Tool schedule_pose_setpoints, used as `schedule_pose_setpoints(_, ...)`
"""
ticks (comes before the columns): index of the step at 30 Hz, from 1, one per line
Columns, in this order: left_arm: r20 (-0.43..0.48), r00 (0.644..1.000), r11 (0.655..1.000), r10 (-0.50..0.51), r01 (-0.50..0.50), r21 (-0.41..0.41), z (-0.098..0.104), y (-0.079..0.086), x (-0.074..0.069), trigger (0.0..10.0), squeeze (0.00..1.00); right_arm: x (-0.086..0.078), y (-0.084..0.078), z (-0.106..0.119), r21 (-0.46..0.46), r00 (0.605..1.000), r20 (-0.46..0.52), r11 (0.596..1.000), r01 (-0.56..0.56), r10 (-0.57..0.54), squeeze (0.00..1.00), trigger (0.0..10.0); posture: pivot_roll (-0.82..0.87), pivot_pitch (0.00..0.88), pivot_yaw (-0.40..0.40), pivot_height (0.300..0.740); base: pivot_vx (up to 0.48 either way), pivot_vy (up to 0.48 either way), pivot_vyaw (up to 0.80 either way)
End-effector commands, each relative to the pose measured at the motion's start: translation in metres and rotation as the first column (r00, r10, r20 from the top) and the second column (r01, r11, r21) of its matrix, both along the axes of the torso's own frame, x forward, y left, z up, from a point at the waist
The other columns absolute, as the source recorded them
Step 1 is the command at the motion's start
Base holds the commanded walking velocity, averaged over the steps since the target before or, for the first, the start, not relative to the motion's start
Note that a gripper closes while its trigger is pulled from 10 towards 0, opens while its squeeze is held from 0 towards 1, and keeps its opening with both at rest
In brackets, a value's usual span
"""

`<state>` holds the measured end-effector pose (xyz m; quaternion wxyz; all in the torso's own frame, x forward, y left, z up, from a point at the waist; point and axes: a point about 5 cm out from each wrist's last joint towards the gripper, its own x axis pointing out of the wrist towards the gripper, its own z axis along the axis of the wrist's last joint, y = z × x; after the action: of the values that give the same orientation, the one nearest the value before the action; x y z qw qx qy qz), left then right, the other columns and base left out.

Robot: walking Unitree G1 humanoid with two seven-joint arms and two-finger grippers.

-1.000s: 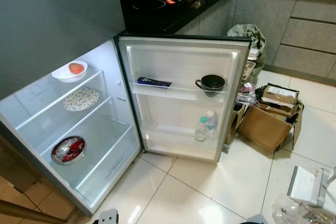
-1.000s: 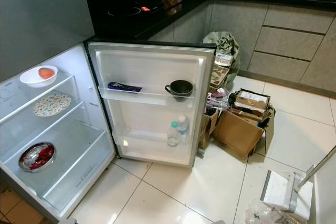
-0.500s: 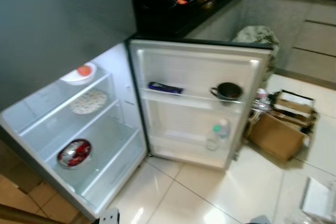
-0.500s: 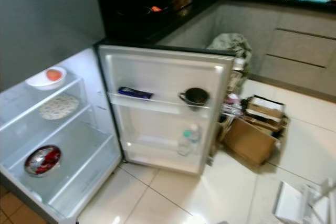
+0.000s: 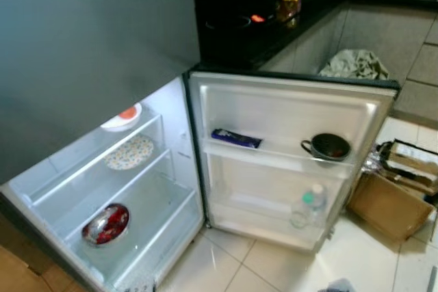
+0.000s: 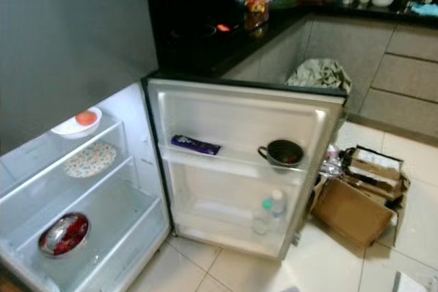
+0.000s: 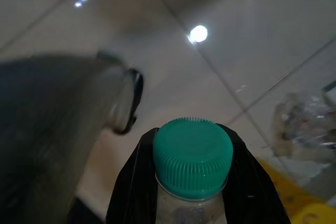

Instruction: Restocking fridge

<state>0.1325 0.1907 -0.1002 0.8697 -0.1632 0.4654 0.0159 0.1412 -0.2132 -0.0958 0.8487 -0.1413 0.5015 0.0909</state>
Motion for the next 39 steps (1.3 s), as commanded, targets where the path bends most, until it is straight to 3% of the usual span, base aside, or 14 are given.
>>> schedule_pose_setpoints(1,0.006,1.000,1.000,-0.013,0.013,0.001,0.001,-0.002,0.003,10.0,0.00,0.004,-0.005,0.003,-0.003,1.000,0.020,1.000,0.008,-0.008,0.00,10.0,-0.13,0.000,0.033,0.740,0.285,0.000,0.00)
schedule_pose_setpoints(12,0.007,1.000,1.000,-0.024,0.024,0.002,0.001,-0.003,0.004,10.0,0.00,0.006,-0.005,0.003,-0.004,1.000,0.023,1.000,0.003,-0.003,0.00,10.0,-0.13,0.000,0.033,0.740,0.282,0.000,0.00)
schedule_pose_setpoints(20,0.011,0.999,0.999,-0.032,0.032,0.013,0.001,-0.004,0.005,10.0,0.00,0.007,-0.004,0.004,0.005,1.000,0.018,1.000,0.000,0.000,0.00,10.0,-0.13,0.000,0.033,0.740,0.000,0.000,-0.72)
schedule_pose_setpoints(30,0.012,0.999,0.999,-0.037,0.037,0.020,0.001,-0.003,0.005,10.0,0.00,0.023,0.006,0.010,0.080,0.997,0.078,0.996,-0.026,0.020,0.00,10.0,-0.13,0.000,0.036,0.740,0.000,0.000,-0.76)
schedule_pose_setpoints(39,0.016,0.999,0.999,-0.035,0.035,0.029,0.002,-0.002,0.005,10.0,0.00,0.051,0.025,0.022,0.122,0.974,0.174,0.978,-0.168,0.145,0.00,10.0,-0.13,0.000,0.036,0.740,0.000,0.000,-0.76)
